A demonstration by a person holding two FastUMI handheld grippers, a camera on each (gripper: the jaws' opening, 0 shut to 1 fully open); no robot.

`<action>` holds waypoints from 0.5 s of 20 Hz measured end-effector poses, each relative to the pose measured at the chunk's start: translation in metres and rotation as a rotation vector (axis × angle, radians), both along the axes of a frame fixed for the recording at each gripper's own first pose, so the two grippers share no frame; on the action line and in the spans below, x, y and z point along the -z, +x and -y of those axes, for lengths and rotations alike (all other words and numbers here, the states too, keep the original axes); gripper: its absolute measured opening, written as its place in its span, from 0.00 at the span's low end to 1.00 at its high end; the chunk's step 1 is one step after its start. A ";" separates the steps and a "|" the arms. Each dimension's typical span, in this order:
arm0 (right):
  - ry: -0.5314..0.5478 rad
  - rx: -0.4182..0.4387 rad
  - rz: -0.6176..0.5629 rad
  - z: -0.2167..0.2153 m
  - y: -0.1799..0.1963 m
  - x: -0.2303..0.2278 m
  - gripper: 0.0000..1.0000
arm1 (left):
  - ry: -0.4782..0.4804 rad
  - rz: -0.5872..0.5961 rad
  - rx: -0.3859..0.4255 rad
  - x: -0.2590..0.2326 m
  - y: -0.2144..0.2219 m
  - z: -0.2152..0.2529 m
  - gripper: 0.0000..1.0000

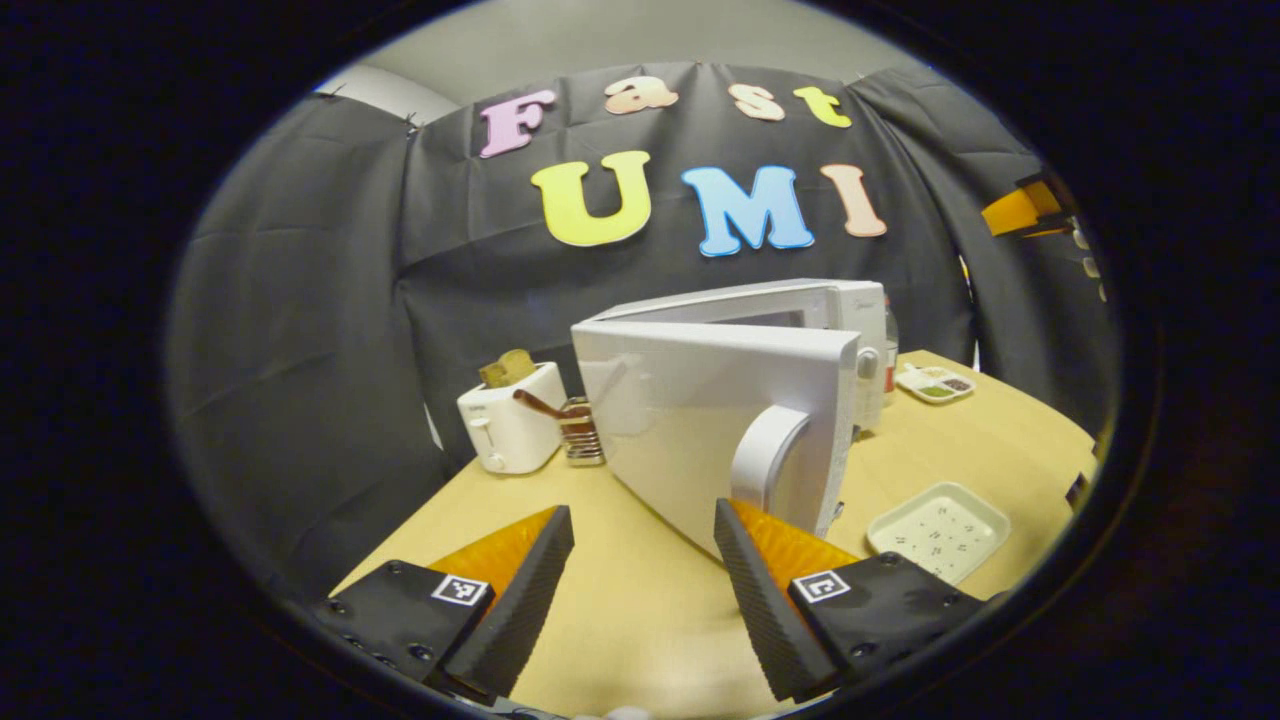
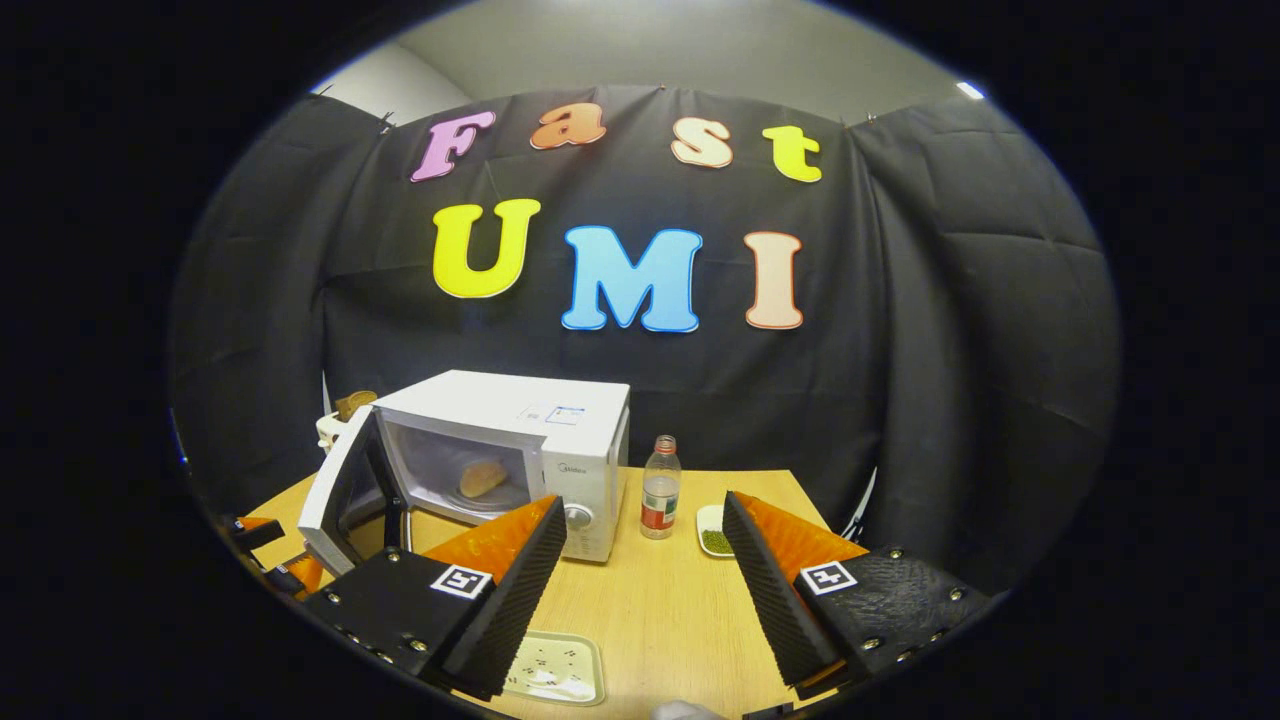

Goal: Open the microwave oven with the left hand, put the food in, and close the microwave oven.

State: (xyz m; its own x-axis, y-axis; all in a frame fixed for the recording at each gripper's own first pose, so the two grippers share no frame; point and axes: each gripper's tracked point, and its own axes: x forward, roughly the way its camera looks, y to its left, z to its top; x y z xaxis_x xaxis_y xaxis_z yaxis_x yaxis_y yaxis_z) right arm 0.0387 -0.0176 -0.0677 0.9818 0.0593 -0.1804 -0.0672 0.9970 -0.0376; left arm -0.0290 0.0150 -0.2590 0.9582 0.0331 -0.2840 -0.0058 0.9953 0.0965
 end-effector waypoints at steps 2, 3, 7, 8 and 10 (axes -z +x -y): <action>-0.009 0.016 -0.009 0.011 0.001 0.003 0.96 | -0.014 0.010 0.039 -0.004 0.013 0.023 0.94; -0.010 0.024 -0.013 0.017 0.001 0.003 0.96 | -0.019 0.015 0.059 -0.004 0.018 0.035 0.95; -0.009 0.063 -0.021 0.038 0.006 0.007 0.96 | -0.021 0.029 0.118 -0.006 0.049 0.070 0.94; -0.011 0.074 -0.031 0.043 0.008 0.009 0.96 | -0.028 0.028 0.122 -0.004 0.060 0.077 0.94; 0.002 0.087 -0.045 0.051 0.010 0.012 0.96 | -0.045 0.034 0.145 -0.006 0.078 0.095 0.95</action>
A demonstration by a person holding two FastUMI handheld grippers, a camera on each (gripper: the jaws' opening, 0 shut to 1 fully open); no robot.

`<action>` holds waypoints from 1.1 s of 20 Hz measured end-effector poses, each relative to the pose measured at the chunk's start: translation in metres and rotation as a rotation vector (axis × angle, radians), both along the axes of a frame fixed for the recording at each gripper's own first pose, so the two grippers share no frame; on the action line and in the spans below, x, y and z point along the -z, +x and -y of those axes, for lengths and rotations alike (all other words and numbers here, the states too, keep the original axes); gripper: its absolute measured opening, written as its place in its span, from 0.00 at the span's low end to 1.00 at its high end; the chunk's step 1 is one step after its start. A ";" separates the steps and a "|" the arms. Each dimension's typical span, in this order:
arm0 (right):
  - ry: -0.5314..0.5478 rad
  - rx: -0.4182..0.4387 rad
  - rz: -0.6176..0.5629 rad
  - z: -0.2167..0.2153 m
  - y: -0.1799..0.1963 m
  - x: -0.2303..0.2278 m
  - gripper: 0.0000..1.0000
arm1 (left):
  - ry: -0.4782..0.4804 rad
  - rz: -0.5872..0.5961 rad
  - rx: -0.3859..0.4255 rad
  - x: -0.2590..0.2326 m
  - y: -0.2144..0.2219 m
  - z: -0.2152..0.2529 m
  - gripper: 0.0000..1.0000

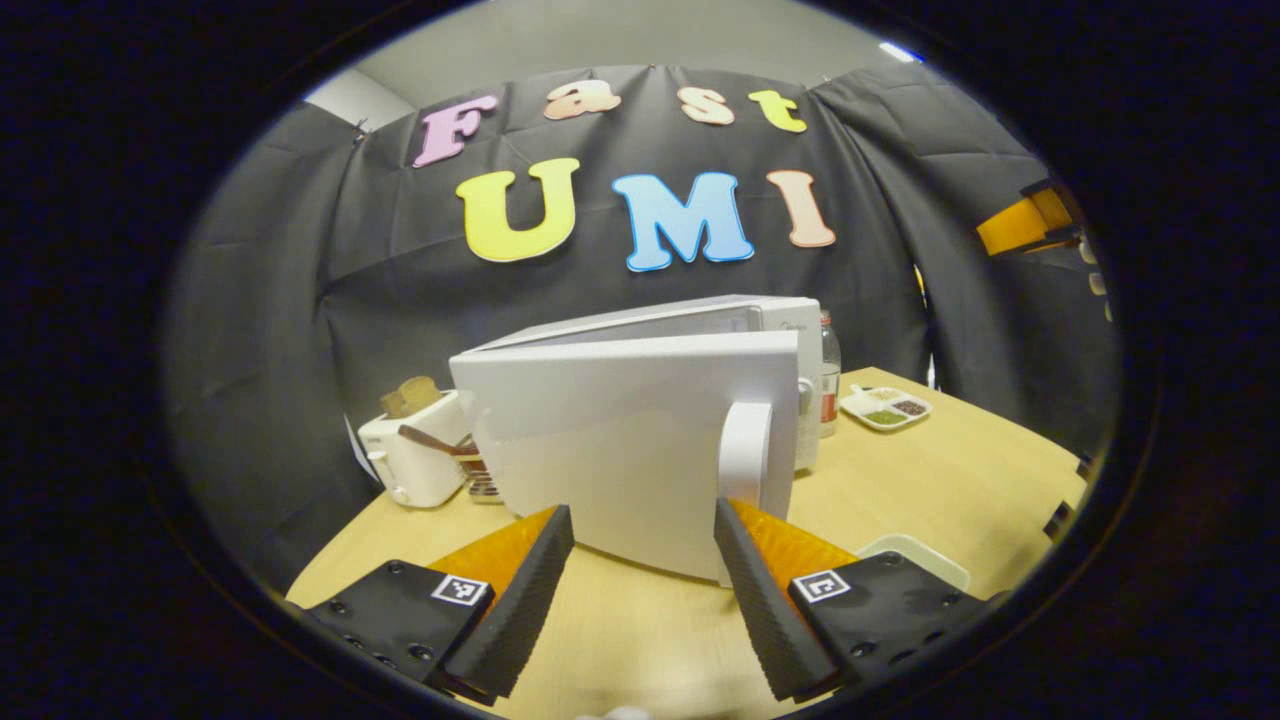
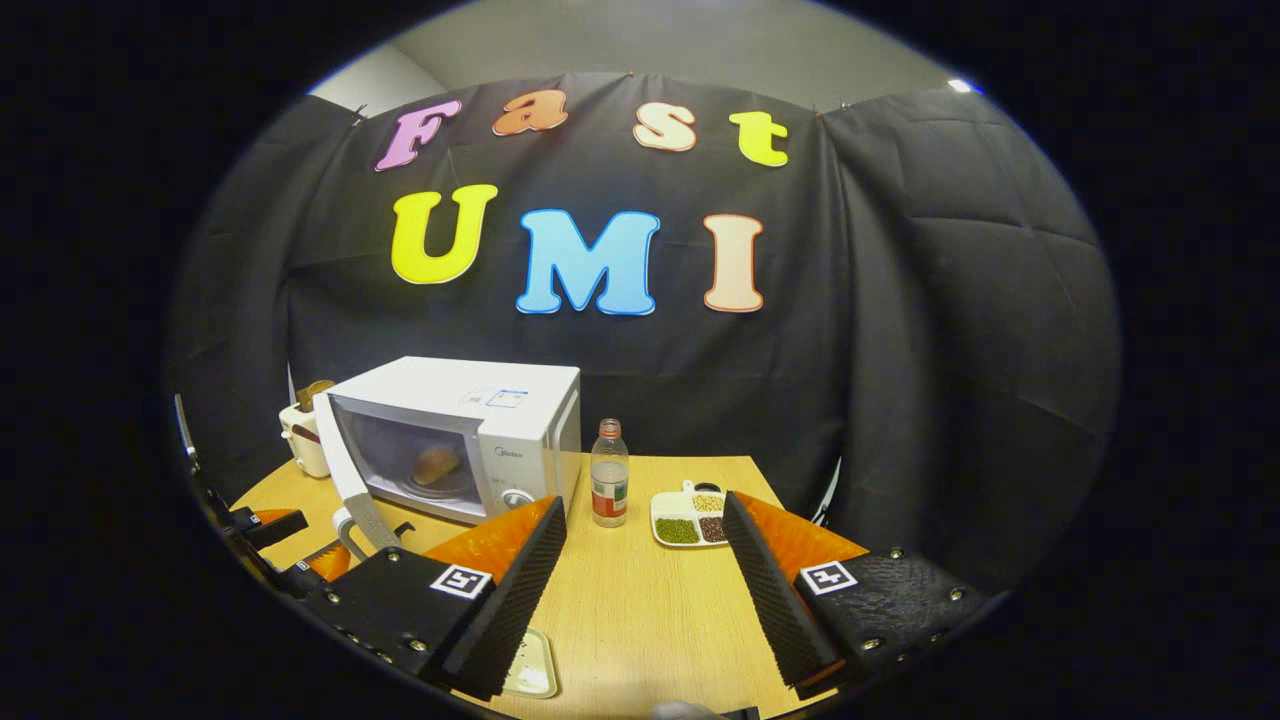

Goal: Open the microwave oven with the left hand, put the food in, and close the microwave oven.

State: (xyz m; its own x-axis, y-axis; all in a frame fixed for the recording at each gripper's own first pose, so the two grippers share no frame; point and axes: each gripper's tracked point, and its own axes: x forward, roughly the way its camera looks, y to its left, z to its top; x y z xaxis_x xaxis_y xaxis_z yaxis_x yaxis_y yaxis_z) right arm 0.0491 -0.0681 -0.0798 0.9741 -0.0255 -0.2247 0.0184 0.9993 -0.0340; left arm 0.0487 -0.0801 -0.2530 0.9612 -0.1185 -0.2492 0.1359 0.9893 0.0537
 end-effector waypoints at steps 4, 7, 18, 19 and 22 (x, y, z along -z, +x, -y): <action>0.005 0.016 -0.004 0.010 0.009 0.001 0.96 | 0.009 0.013 0.047 0.000 0.033 0.029 0.95; 0.014 0.030 -0.011 0.015 0.010 0.003 0.96 | -0.010 0.021 0.056 -0.002 0.060 0.043 0.95; 0.061 0.030 -0.050 0.010 0.030 0.021 0.96 | -0.057 0.067 0.044 -0.009 0.130 0.075 0.94; 0.062 0.028 -0.051 0.010 0.030 0.023 0.97 | -0.051 0.066 0.039 -0.009 0.132 0.074 0.94; 0.053 0.029 -0.060 0.011 0.028 0.028 0.96 | -0.046 0.073 0.037 -0.009 0.138 0.077 0.94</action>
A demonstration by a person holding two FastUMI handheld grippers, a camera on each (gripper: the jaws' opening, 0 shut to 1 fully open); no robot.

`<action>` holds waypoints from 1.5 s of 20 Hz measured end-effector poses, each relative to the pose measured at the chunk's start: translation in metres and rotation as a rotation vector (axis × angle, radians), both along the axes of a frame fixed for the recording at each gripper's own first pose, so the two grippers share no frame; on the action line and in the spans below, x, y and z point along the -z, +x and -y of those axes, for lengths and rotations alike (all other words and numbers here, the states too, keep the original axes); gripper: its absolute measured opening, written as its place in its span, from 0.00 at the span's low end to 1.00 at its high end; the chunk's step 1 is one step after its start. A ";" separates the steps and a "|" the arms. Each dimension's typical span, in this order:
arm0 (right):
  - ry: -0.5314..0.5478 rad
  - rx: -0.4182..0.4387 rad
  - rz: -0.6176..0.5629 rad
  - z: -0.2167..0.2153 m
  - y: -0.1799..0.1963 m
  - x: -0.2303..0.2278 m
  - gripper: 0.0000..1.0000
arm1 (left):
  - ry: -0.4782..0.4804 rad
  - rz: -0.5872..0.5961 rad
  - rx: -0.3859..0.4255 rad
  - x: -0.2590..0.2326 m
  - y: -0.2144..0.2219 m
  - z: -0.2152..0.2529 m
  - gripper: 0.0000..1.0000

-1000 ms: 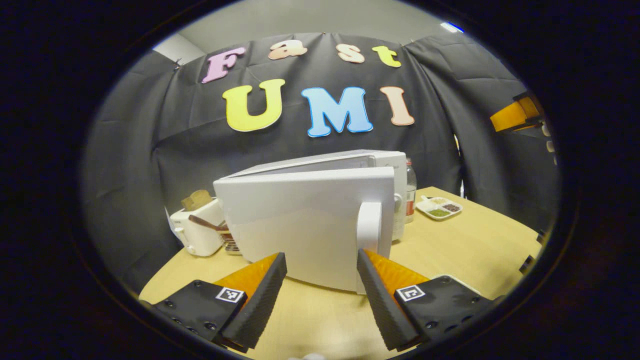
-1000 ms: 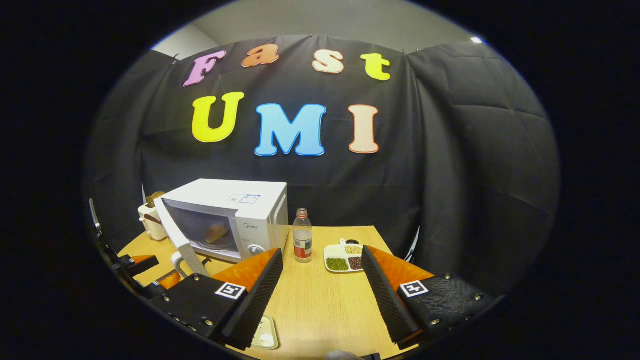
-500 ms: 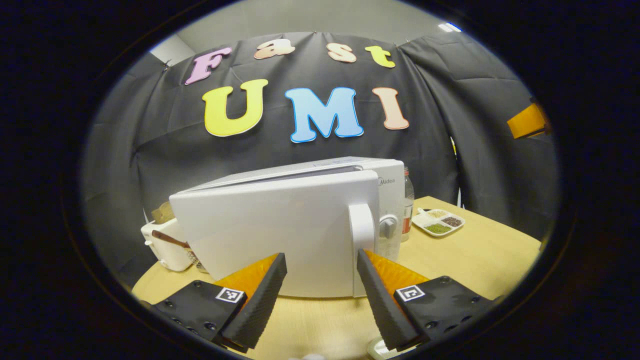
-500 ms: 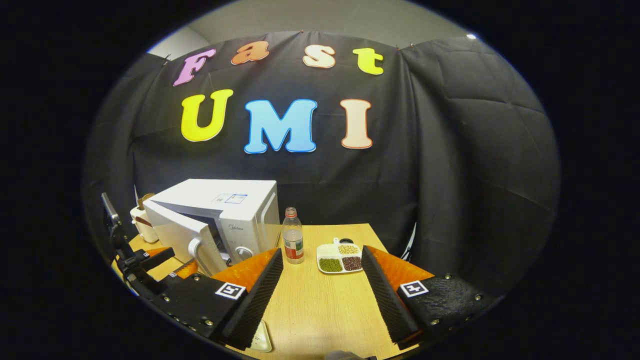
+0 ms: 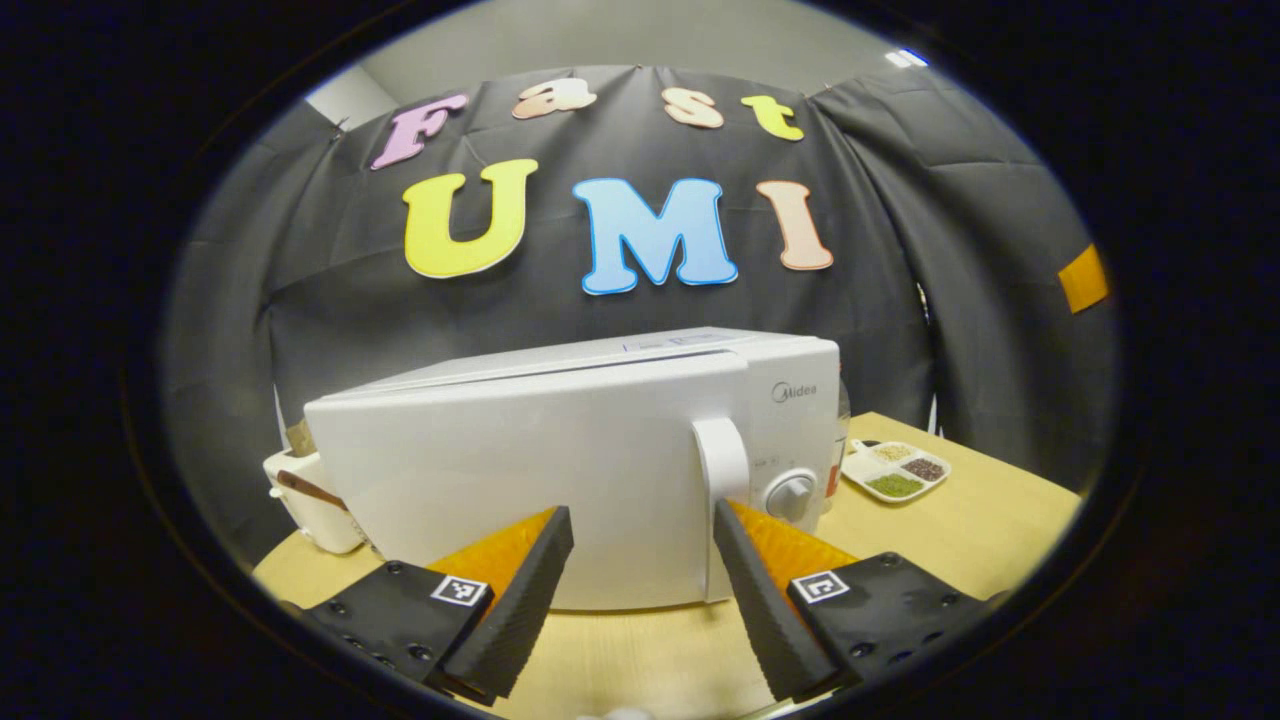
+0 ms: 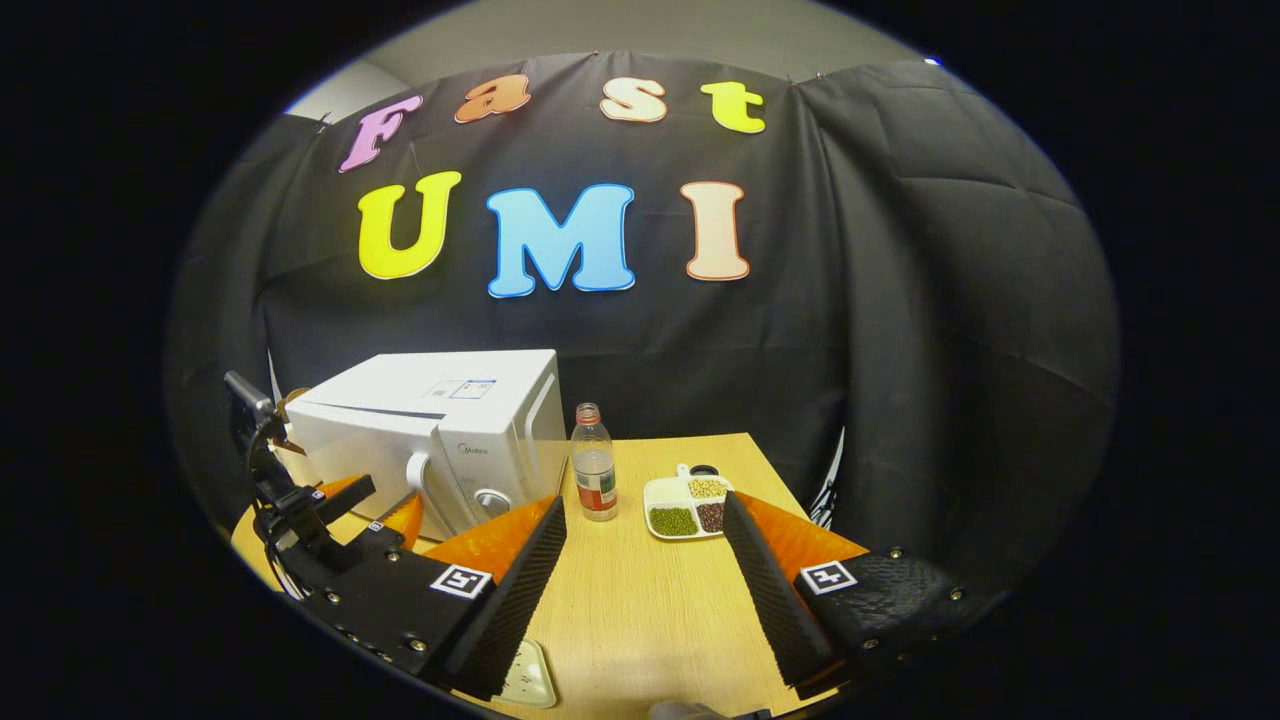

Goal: Open the microwave oven with the left hand, put the food in, and close the microwave oven.

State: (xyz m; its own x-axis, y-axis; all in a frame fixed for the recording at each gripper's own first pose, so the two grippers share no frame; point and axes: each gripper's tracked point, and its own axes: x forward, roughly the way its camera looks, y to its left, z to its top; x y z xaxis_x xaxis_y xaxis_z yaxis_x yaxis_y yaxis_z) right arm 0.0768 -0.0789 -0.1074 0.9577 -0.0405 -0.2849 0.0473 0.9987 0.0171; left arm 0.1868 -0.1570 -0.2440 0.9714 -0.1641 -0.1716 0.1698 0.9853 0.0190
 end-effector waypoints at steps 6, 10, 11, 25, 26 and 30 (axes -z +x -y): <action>0.006 0.007 -0.016 0.004 0.002 0.005 0.97 | 0.010 0.013 -0.014 -0.001 0.001 0.003 0.95; 0.011 -0.014 -0.018 -0.002 -0.001 0.003 0.96 | 0.050 0.013 -0.038 -0.001 0.015 -0.001 0.94; 0.010 -0.021 -0.019 -0.004 -0.005 0.002 0.96 | 0.016 0.008 -0.035 0.000 0.010 0.005 1.00; 0.051 -0.110 0.069 -0.024 -0.059 -0.042 0.97 | 0.024 0.054 -0.057 -0.129 -0.098 -0.032 0.97; 0.053 -0.114 0.084 -0.025 -0.064 -0.050 0.97 | 0.020 0.067 -0.068 -0.147 -0.109 -0.040 0.98; 0.049 -0.099 0.159 -0.019 -0.078 -0.083 0.96 | -0.021 0.090 -0.109 -0.202 -0.155 -0.074 1.00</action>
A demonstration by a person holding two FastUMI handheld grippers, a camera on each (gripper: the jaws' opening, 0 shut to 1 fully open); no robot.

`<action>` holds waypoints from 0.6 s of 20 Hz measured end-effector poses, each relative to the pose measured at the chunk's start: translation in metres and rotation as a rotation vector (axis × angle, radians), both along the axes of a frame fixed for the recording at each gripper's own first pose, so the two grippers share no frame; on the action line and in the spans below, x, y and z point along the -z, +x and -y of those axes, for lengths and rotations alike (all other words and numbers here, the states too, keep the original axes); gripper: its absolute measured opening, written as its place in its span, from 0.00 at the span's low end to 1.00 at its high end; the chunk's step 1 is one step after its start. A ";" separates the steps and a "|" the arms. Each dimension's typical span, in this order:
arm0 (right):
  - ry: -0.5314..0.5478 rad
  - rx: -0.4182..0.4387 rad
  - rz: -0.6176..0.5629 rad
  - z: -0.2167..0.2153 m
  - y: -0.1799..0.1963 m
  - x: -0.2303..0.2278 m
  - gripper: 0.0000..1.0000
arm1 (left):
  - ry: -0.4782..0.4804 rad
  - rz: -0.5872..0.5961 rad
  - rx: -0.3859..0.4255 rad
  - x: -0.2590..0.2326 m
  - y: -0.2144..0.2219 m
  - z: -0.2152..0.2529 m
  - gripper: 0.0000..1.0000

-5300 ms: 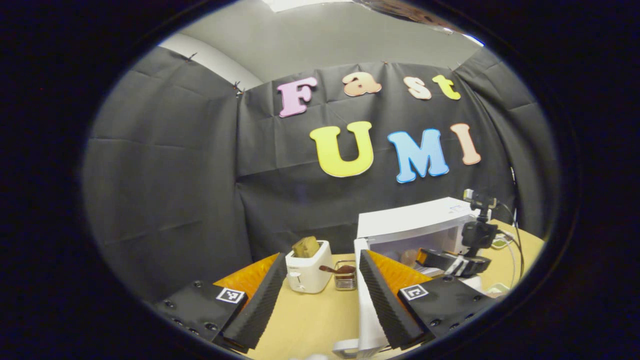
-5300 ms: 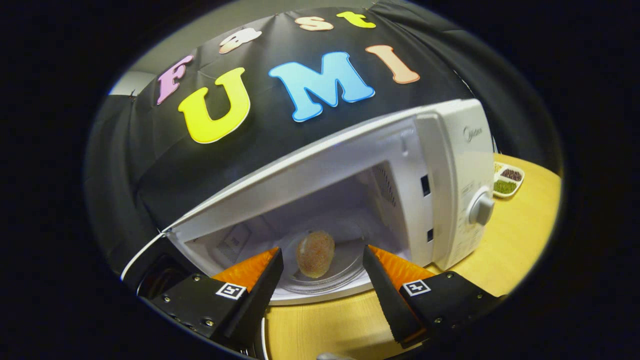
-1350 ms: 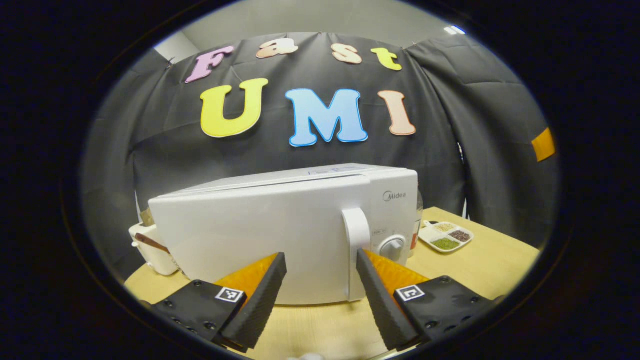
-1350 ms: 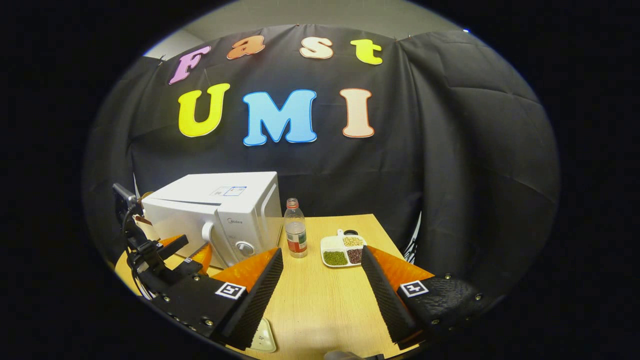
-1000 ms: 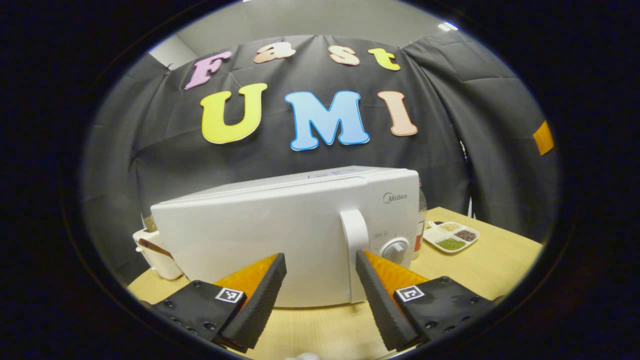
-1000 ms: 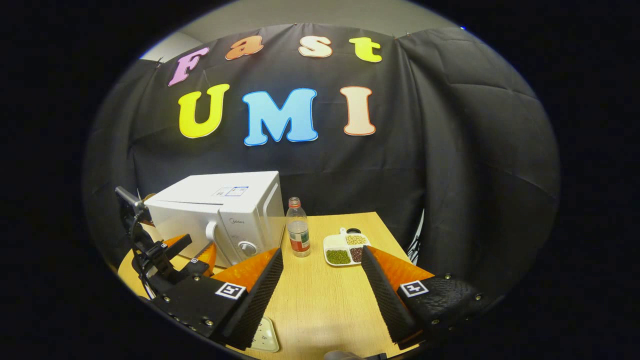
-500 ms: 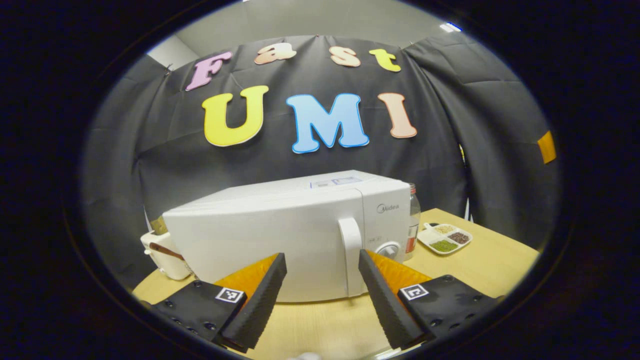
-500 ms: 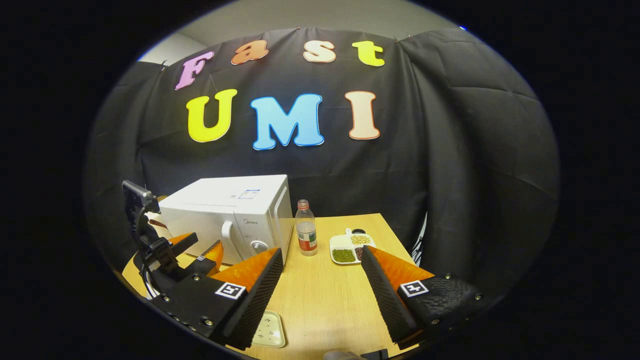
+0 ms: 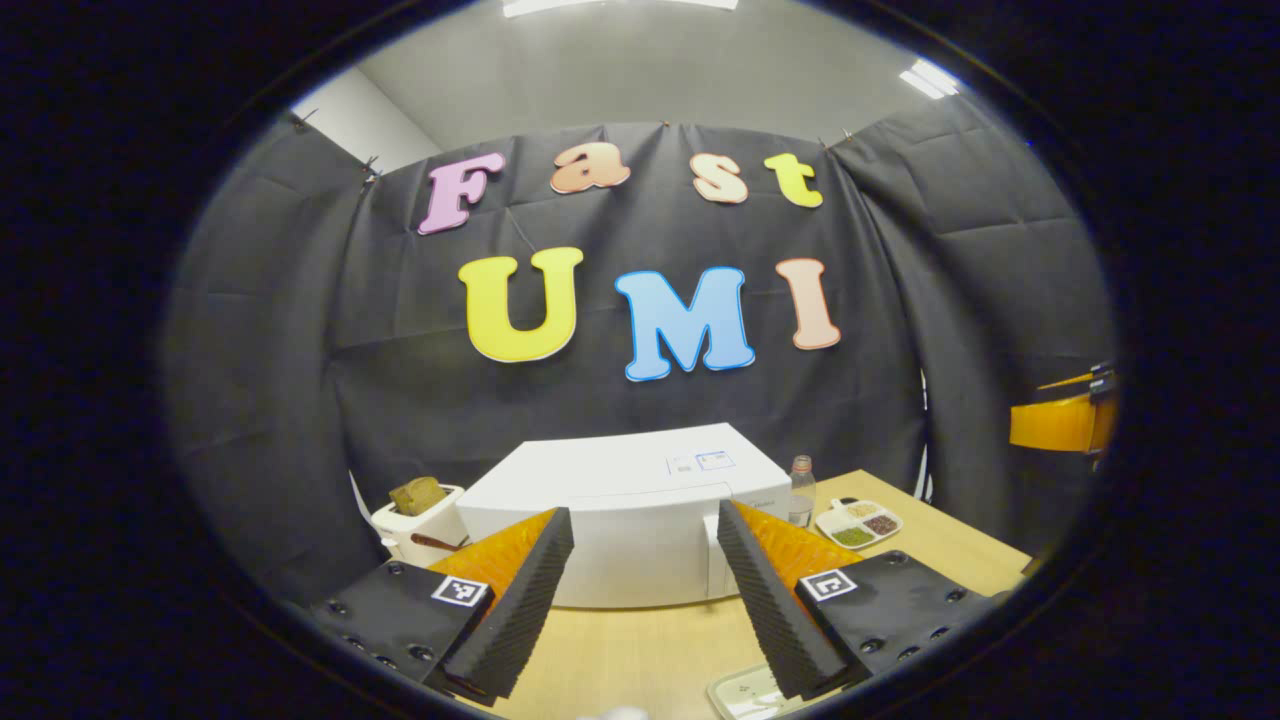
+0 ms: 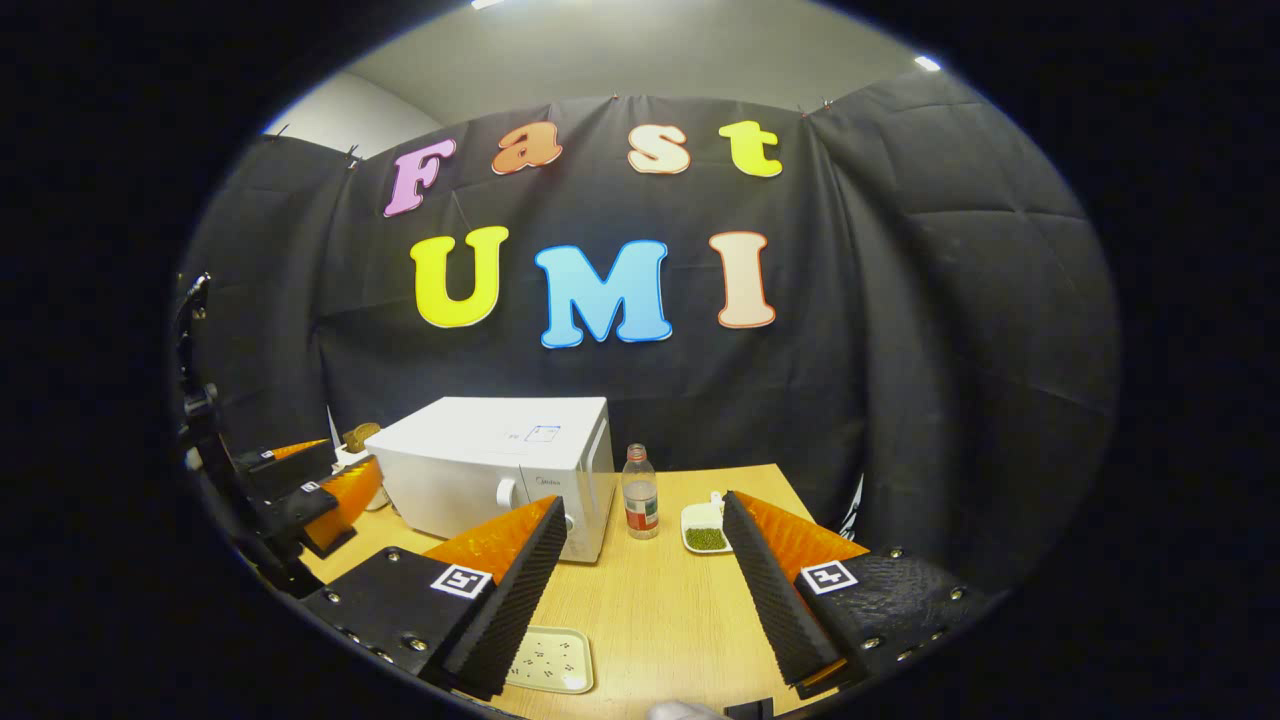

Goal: Open the microwave oven with the left hand, put the food in, and close the microwave oven.

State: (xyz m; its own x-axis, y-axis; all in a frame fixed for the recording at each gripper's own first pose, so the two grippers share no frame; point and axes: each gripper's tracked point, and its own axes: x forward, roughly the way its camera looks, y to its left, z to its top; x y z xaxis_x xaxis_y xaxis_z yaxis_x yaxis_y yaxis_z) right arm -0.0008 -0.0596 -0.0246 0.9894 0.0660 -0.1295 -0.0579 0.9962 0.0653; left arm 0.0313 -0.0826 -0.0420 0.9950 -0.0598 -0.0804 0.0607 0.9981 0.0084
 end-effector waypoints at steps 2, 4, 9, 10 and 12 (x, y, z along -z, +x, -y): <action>-0.002 0.018 0.032 0.004 -0.004 -0.014 0.96 | 0.002 -0.002 -0.027 -0.021 -0.024 -0.020 0.97; -0.011 0.030 0.070 0.006 -0.006 -0.029 0.96 | -0.023 0.012 -0.045 -0.040 -0.042 -0.034 0.94; -0.029 0.032 0.135 -0.001 -0.014 -0.057 0.96 | -0.037 0.071 -0.070 -0.083 -0.062 -0.056 0.97; -0.031 0.027 0.141 -0.004 -0.016 -0.059 0.96 | -0.033 0.079 -0.077 -0.088 -0.063 -0.061 0.97; -0.029 0.020 0.154 -0.008 -0.020 -0.066 0.96 | -0.041 0.096 -0.083 -0.100 -0.065 -0.065 0.99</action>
